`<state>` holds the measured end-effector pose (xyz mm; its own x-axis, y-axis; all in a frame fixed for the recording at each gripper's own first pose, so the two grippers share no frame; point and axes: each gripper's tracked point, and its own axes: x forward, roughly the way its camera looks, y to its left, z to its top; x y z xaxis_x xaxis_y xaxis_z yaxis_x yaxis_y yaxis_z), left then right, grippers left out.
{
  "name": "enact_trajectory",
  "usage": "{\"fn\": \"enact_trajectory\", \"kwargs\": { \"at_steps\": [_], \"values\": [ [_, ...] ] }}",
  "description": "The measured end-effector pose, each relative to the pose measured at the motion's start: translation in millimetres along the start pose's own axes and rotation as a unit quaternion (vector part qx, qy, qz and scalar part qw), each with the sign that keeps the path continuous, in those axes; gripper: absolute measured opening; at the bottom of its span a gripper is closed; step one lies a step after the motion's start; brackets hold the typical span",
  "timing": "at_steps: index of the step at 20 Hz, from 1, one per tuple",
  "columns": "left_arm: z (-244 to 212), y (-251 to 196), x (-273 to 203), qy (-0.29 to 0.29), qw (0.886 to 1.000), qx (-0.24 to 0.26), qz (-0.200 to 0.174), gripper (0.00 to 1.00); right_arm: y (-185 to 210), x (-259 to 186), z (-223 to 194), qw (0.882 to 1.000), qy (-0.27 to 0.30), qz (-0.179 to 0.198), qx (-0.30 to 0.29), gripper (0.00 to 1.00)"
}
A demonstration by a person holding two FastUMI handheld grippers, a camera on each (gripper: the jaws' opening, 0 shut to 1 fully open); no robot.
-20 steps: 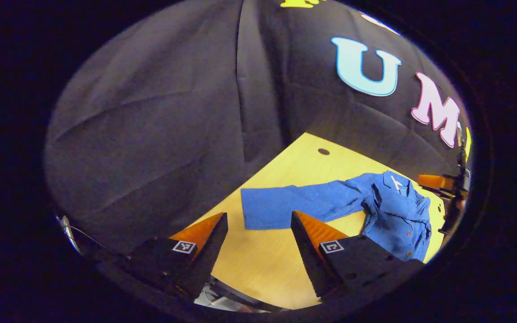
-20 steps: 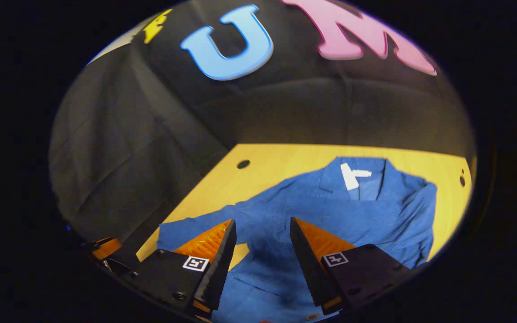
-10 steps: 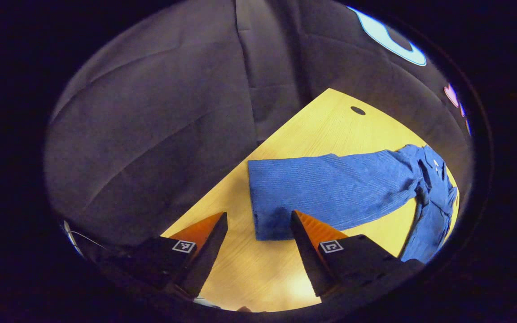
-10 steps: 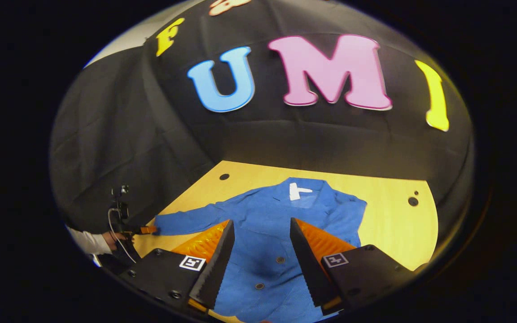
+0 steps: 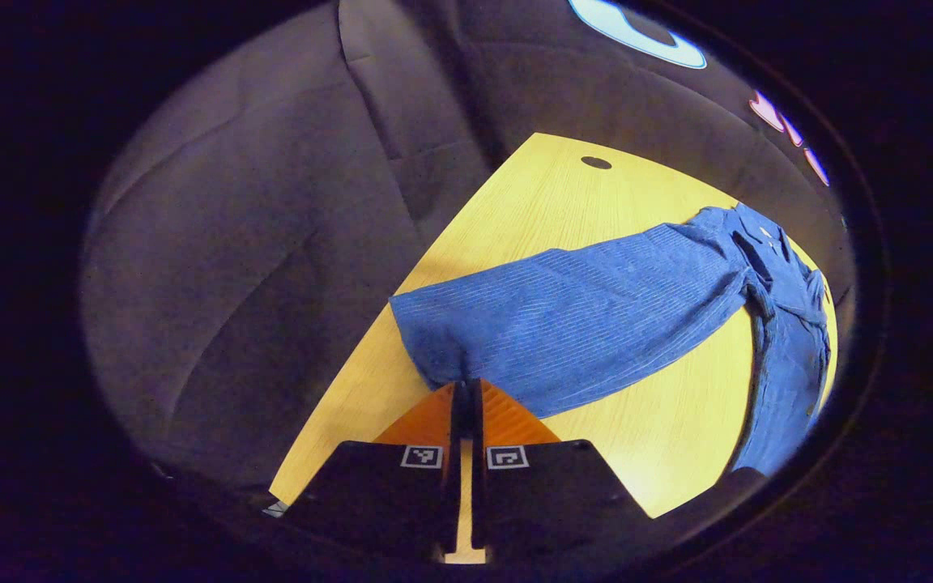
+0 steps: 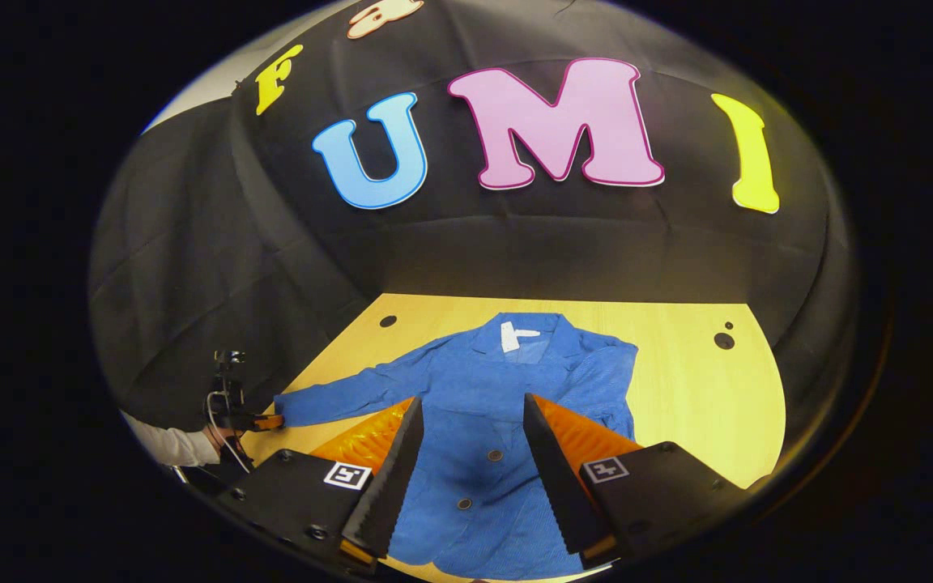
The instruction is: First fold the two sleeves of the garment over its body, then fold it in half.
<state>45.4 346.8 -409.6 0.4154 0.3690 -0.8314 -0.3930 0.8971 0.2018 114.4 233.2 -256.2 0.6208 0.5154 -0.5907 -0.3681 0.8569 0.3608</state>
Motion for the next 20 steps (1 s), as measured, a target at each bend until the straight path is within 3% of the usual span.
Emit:
{"fn": "enact_trajectory", "kwargs": {
  "at_steps": [3,6,10,15,20],
  "values": [
    [7.0,-3.8,-4.6,0.005,0.999,-0.029,-0.034,0.0,0.4,-9.2,-1.2,1.0,-0.005,-0.002,0.0,0.8],
    [45.4,-8.8,-23.8,-0.043,0.997,-0.048,-0.052,0.0,-6.4,-22.0,-6.8,1.0,-0.006,-0.011,0.0,0.8],
    [97.6,-45.8,-61.0,-0.103,0.992,-0.01,-0.076,0.0,-22.0,-33.1,-20.6,1.0,-0.006,-0.015,0.019,0.8],
    [166.2,-156.4,-111.2,-0.166,0.974,0.04,-0.146,0.0,-48.1,-45.3,-28.7,0.999,-0.013,-0.023,0.043,0.8],
    [187.6,-299.4,-155.7,-0.197,0.946,0.119,-0.229,0.0,-79.0,-62.1,-41.2,0.999,-0.01,-0.041,0.018,0.8]
  ]
}}
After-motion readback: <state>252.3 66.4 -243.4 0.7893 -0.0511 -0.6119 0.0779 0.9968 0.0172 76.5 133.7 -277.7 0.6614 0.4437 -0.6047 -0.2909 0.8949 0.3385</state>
